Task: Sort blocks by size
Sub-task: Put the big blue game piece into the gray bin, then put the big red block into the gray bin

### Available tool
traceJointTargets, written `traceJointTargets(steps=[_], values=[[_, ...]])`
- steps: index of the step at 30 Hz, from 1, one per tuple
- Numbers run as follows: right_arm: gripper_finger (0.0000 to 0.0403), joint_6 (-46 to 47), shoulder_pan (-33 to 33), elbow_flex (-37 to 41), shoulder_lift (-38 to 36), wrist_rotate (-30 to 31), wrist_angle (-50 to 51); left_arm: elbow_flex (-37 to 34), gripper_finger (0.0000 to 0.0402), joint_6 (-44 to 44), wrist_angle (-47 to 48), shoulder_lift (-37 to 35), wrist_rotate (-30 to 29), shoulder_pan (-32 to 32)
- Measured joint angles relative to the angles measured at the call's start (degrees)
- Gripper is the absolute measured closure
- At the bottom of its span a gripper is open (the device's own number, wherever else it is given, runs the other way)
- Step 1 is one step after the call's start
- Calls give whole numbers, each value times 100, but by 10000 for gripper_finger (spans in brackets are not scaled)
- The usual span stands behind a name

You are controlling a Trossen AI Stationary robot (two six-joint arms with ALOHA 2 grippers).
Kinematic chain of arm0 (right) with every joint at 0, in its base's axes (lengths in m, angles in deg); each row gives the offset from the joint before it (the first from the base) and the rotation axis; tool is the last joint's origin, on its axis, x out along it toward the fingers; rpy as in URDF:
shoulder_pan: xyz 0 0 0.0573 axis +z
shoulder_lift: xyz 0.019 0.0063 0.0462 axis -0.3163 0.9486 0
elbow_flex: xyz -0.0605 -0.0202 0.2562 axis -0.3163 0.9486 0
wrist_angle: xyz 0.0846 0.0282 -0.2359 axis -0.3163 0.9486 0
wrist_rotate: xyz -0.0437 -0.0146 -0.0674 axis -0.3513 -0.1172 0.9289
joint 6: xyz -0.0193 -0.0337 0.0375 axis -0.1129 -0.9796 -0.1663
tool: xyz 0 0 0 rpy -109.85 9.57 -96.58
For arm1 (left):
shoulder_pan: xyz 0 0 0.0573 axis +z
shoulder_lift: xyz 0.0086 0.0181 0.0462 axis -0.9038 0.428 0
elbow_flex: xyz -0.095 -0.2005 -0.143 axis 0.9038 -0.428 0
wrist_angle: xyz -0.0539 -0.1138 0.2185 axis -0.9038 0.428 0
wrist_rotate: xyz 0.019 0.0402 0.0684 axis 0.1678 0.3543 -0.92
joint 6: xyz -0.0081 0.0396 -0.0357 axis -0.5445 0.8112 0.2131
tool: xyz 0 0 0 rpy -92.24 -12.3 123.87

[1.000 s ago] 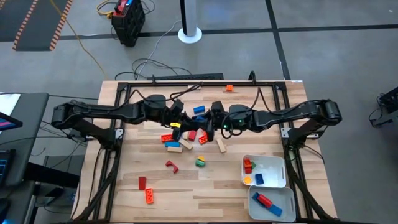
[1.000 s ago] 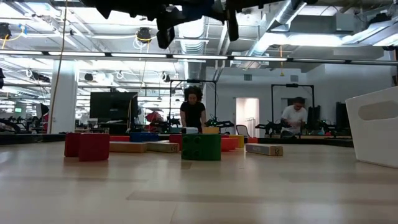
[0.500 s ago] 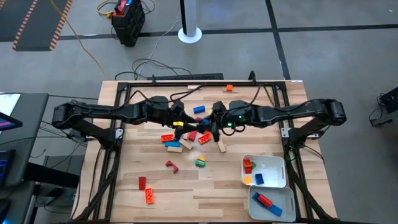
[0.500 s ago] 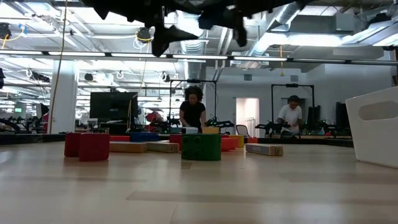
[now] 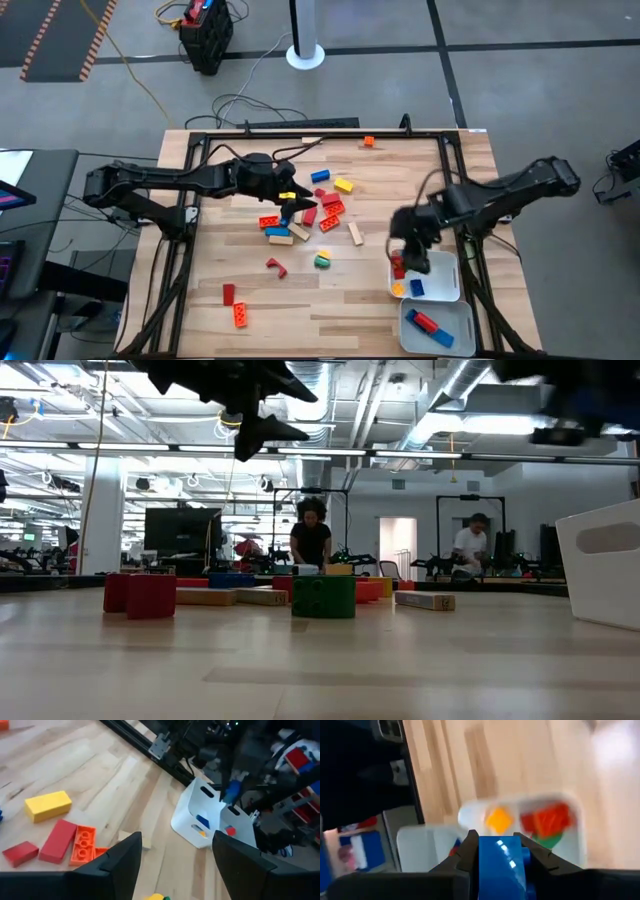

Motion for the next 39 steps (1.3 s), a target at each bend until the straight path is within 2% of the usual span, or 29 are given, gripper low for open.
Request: traceJointTargets(steps=[7, 13, 16, 20, 26, 29, 32, 36, 39], values=[[280, 2303, 1323, 1021, -562, -149, -289, 2, 171, 83, 20, 0, -438, 4], [278, 3893, 2147, 1693, -627, -138, -1811, 1, 171, 136, 27, 0, -585, 170], [277, 4317, 2432, 1814, -459, -106, -2516, 0, 171, 144, 25, 0, -564, 282], [271, 4719, 2736, 1819, -106, 32, -2795, 2, 171, 142, 24, 0, -436, 407], [210, 5067, 2881, 1821, 238, 34, -2886, 0, 171, 241, 45, 0, -126, 466], [175, 5090, 2818, 1821, 157, -209, -2771, 1, 171, 317, 67, 0, -3, 466], [162, 5084, 2638, 1767, -90, -322, -2399, 2, 171, 513, 181, 0, 208, 439], [173, 4638, 2180, 1273, -415, -195, -1069, 2, 171, 1064, 1023, 15, 264, 188], [191, 3967, 1728, 687, -556, 360, 116, -11, 171, 1340, 1454, 22, 154, -95]])
